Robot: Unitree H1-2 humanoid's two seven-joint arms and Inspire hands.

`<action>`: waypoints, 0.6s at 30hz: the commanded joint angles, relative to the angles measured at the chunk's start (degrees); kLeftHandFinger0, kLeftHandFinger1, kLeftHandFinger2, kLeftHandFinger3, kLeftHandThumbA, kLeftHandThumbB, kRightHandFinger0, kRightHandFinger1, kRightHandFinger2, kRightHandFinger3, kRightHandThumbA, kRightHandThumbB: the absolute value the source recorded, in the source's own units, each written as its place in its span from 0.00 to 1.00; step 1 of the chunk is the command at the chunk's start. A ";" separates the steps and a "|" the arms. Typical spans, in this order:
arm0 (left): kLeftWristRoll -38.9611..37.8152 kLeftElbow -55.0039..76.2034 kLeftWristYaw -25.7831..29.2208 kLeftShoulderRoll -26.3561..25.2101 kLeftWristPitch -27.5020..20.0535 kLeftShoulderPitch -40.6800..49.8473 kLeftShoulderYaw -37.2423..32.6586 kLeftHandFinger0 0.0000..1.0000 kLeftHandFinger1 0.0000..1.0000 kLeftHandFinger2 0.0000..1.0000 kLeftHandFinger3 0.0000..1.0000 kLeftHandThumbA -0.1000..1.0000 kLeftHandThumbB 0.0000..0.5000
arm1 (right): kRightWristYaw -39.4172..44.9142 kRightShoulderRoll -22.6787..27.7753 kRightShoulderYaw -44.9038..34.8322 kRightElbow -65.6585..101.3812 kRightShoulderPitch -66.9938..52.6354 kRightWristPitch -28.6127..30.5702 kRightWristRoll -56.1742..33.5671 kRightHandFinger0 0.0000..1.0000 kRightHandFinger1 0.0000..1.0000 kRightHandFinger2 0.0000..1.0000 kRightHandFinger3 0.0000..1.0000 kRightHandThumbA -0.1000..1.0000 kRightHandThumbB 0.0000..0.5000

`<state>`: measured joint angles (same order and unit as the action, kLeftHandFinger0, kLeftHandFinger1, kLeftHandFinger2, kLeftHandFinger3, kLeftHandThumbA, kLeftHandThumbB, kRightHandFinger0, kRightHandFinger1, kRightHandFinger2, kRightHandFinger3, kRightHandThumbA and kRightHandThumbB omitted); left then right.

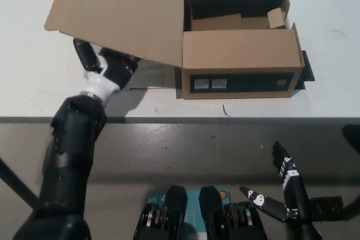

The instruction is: A small storge box is placed at the center of the table and the robot uses its left hand to push the lid and close it

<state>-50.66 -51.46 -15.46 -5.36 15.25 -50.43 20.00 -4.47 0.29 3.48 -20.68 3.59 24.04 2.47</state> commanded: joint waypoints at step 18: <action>12.56 2.42 -3.81 -0.02 -4.58 -14.61 -6.15 1.00 1.00 1.00 1.00 1.00 0.87 | -0.96 0.23 0.67 0.40 2.07 2.89 0.46 1.00 1.00 1.00 1.00 1.00 0.78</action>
<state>-44.30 -52.98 -16.95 -5.30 13.08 -60.06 17.78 -4.77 0.36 3.73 -20.68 3.99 24.06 2.49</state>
